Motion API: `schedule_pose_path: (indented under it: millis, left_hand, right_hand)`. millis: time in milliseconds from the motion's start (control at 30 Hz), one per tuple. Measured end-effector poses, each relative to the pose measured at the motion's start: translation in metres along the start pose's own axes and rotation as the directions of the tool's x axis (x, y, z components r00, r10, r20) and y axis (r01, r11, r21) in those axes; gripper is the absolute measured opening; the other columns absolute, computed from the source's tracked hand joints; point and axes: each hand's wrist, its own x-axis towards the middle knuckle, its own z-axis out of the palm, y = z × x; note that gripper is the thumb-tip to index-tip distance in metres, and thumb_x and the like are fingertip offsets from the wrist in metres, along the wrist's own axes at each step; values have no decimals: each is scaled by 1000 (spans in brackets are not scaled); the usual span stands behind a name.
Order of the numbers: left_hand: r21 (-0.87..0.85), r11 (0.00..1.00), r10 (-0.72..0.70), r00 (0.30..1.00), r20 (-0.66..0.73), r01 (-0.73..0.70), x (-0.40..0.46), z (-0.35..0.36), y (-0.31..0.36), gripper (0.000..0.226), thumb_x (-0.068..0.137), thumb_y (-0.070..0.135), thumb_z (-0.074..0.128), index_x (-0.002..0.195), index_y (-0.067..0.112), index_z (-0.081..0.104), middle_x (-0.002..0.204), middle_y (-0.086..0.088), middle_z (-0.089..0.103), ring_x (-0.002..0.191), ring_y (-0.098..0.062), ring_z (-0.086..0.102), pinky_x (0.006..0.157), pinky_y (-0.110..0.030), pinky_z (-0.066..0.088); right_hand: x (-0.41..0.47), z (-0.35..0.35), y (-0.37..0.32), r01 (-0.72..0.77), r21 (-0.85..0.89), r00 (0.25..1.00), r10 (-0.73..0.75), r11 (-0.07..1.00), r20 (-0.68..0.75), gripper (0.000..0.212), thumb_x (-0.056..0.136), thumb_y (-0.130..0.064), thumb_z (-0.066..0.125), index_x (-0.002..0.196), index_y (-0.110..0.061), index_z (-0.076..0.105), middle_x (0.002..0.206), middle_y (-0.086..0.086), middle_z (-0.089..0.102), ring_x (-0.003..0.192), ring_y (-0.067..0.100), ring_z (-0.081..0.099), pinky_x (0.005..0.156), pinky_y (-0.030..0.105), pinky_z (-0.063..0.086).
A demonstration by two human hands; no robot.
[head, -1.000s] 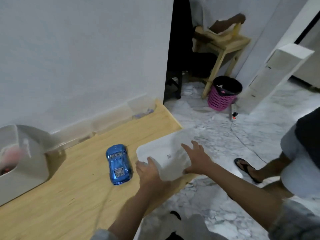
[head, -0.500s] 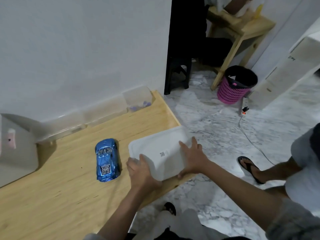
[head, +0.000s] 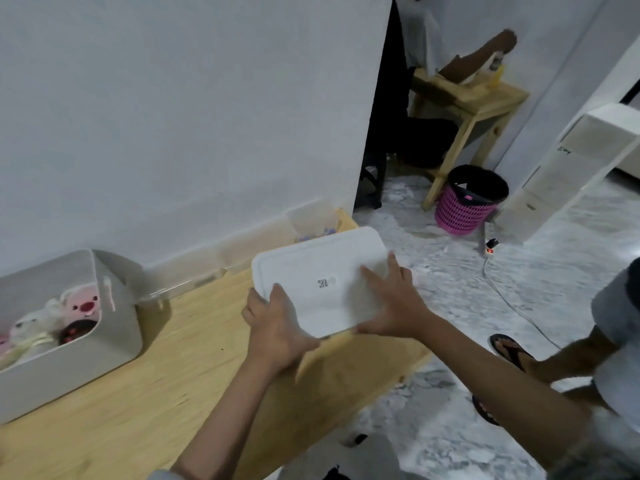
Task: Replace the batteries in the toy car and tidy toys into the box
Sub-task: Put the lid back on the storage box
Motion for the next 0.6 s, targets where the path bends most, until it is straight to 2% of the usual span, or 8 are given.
schedule_pose_path:
  millis: [67, 167, 233, 300, 367, 433, 533, 600]
  left_hand:
    - [3, 1000, 21, 999, -50, -21, 0, -30, -23, 97, 44, 46, 85, 117, 19, 28, 143, -15, 11, 127, -35, 14, 86, -36, 37]
    - [-4, 998, 65, 991, -117, -66, -6, -76, -67, 92, 41, 49, 83, 112, 20, 32, 137, -14, 21, 126, -31, 17, 90, -36, 36]
    - [29, 998, 51, 988, -144, -47, -10, -106, -98, 91, 35, 56, 78, 107, 22, 33, 128, -14, 32, 122, -31, 22, 87, -36, 37]
    - [46, 999, 9, 985, -170, -2, -18, -137, -127, 88, 31, 58, 75, 100, 22, 32, 117, -13, 38, 116, -31, 26, 82, -35, 38]
    - [43, 999, -21, 980, -197, 30, -30, -165, -154, 87, 32, 54, 80, 98, 21, 33, 116, -12, 35, 112, -31, 27, 81, -35, 38]
    - [1, 998, -53, 974, -219, 55, -43, -191, -182, 90, 38, 45, 87, 108, 18, 38, 123, -12, 26, 119, -33, 26, 91, -39, 40]
    - [-7, 990, -141, 962, -233, 143, -62, -225, -220, 104, 45, 43, 91, 129, 14, 36, 132, -13, 22, 128, -33, 22, 103, -40, 33]
    - [-17, 978, -207, 953, -221, 208, -71, -244, -241, 107, 47, 46, 90, 133, 15, 33, 137, -14, 19, 133, -31, 18, 105, -41, 31]
  right_hand:
    - [2, 3, -34, 40, 27, 999, -39, 999, -34, 121, 52, -81, 65, 149, -33, 12, 154, 17, -22, 139, 40, -2, 109, 57, 24]
    - [7, 10, -91, 104, 38, 989, -99, 994, -106, 125, 43, -93, 48, 148, -29, 25, 155, 25, -6, 138, 44, 7, 108, 55, 22]
    - [13, 22, -129, 182, 8, 967, -178, 983, -183, 119, 47, -90, 48, 142, -20, 41, 151, 32, 13, 129, 51, 26, 101, 57, 33]
    - [18, 31, -168, 238, 33, 952, -227, 971, -207, 111, 52, -87, 49, 139, -18, 46, 150, 31, 20, 125, 51, 33, 95, 59, 41]
    - [23, 38, -210, 243, 41, 958, -233, 969, -167, 112, 50, -89, 48, 145, -30, 35, 156, 22, 6, 136, 42, 19, 104, 57, 35]
    - [25, 45, -250, 242, 55, 968, -238, 969, -81, 114, 49, -92, 44, 147, -38, 21, 159, 9, -9, 141, 33, 5, 112, 52, 26]
    - [29, 56, -303, 307, 65, 952, -305, 949, -37, 109, 56, -89, 49, 148, -38, 19, 159, 6, -12, 142, 33, 1, 114, 49, 22]
    - [32, 65, -335, 353, 45, 936, -352, 935, -29, 105, 59, -87, 49, 147, -38, 20, 159, 6, -9, 142, 35, 3, 113, 50, 24]
